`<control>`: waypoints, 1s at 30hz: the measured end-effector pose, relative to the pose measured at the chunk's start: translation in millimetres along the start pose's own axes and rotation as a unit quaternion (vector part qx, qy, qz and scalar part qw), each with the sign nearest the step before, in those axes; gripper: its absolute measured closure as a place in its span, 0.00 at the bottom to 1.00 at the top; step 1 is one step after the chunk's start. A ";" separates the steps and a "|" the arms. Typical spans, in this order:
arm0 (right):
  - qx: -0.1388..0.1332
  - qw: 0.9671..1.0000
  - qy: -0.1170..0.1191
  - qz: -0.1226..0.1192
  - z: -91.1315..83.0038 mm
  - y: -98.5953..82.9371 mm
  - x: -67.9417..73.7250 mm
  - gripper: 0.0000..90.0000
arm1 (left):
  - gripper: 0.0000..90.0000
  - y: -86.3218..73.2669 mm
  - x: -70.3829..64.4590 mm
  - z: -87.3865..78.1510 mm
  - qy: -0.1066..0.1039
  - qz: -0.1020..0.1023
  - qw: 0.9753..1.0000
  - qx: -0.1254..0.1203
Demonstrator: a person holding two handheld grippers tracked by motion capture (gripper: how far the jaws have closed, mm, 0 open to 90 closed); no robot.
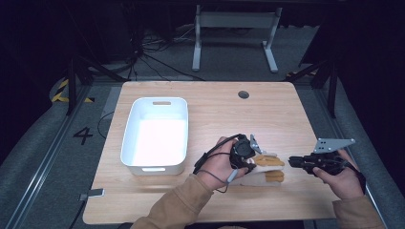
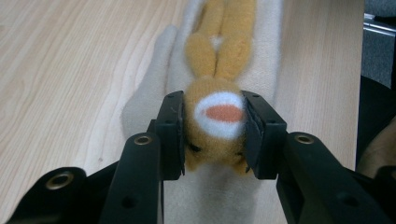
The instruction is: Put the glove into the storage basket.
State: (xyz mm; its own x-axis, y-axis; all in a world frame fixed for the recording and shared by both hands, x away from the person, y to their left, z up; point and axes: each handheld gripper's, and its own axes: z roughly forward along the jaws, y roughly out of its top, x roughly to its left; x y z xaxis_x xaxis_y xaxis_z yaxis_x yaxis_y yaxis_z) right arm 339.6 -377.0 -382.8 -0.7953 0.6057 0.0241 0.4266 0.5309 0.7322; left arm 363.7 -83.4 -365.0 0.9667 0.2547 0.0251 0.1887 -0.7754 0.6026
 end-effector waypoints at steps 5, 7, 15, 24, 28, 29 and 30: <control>0.001 1.000 0.000 0.002 -0.5 -1.3 -0.2 0.91 | 0.71 -0.6 0.4 10.9 -0.011 0.005 1.000 0.009; 0.002 1.000 0.002 0.000 0.9 -1.0 0.7 0.91 | 0.71 -1.8 1.3 13.5 -0.011 0.005 1.000 0.013; 0.003 1.000 0.005 0.001 2.1 -0.9 1.3 0.91 | 0.70 -4.0 2.7 22.6 -0.026 0.009 1.000 0.015; 0.004 1.000 0.011 0.002 4.4 -1.1 1.4 0.91 | 0.69 -7.8 5.9 35.5 -0.040 0.002 0.999 0.029; 0.008 1.000 0.015 0.001 8.5 -1.0 2.3 0.90 | 0.69 -9.0 6.6 40.6 -0.042 0.004 0.999 0.030; 0.009 1.000 0.016 0.000 9.1 -1.0 2.6 0.90 | 0.69 -9.1 6.2 42.1 -0.043 0.008 0.999 0.031; 0.009 1.000 0.015 -0.001 9.5 -1.0 2.5 0.90 | 0.69 -9.3 5.8 43.5 -0.044 0.011 0.998 0.031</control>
State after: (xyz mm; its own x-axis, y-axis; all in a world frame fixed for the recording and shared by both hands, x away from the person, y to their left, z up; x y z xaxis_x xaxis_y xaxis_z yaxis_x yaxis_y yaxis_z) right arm 341.4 -370.3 -389.9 -0.8083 0.5872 0.0439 0.4330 0.5422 0.7201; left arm 375.0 -99.8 -405.1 0.9818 0.1870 -0.0335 0.1741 -0.8157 0.5517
